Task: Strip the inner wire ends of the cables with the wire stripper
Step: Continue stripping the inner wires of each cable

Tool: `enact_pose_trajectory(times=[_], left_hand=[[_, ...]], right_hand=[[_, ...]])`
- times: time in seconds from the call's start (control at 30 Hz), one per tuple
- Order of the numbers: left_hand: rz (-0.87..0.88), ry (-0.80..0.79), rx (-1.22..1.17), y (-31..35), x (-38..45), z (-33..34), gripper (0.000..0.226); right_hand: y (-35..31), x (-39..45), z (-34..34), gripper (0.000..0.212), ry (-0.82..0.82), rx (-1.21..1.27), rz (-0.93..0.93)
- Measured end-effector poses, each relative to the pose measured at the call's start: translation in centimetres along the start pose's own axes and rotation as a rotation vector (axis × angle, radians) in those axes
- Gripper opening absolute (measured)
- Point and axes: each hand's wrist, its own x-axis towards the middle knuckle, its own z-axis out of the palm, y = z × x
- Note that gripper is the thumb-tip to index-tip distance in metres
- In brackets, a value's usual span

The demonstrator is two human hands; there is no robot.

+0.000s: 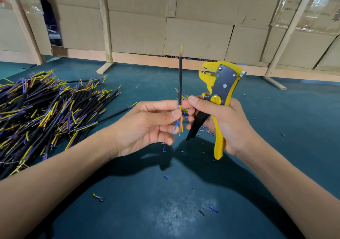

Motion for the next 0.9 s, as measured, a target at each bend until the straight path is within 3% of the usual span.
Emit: enact_pose_trajectory(times=[0.2, 0.3, 0.9], left_hand=[[0.099, 0.141, -0.021, 0.6, 0.2, -0.1, 0.035], [0.100, 0.154, -0.032, 0.7, 0.2, -0.1, 0.036], [0.020, 0.117, -0.062, 1.1, 0.5, -0.7, 0.035]], right_hand=[[0.1, -0.3, 0.1, 0.004, -0.155, -0.051, 0.004], [0.2, -0.5, 0.4, 0.010, -0.181, -0.061, 0.004], [0.1, 0.3, 0.4, 0.008, 0.045, 0.106, 0.012]])
